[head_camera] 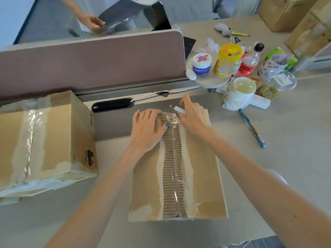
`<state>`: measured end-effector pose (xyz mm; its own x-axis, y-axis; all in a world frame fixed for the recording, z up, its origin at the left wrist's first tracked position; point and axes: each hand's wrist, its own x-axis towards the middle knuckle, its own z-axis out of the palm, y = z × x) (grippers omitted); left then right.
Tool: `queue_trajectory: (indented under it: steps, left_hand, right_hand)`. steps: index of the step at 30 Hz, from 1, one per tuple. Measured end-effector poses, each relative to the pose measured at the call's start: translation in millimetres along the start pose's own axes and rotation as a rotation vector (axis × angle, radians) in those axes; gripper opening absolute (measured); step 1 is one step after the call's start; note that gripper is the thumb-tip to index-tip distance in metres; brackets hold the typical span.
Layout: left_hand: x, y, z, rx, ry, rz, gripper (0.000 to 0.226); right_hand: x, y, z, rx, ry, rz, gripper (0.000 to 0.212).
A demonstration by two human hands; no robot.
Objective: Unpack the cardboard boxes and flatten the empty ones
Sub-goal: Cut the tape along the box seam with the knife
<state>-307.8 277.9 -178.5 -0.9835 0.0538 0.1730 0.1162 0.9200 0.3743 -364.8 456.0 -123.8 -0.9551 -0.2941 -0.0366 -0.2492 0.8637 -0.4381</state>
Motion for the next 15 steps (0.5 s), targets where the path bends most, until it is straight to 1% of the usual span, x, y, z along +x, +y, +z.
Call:
queue_trajectory:
  steps: [3,7,12,15]
  left_hand:
    - [-22,1,-4,-0.012,-0.001,0.027,0.042]
    - [-39,4,-7,0.006,-0.066,-0.010,0.041]
    - [-37,10,-12,-0.117,-0.111,-0.136,0.038]
    - [-34,12,-15,-0.203,-0.108,-0.183,0.029]
  right_hand:
    - [-15,1,-4,-0.023,-0.098,-0.015,0.013]
    - [-21,-1,-16,-0.116,-0.230,-0.090,0.015]
    - [-13,0,-29,-0.304,-0.263,-0.201,0.022]
    - [-6,4,-32,-0.322,-0.298,-0.228,0.026]
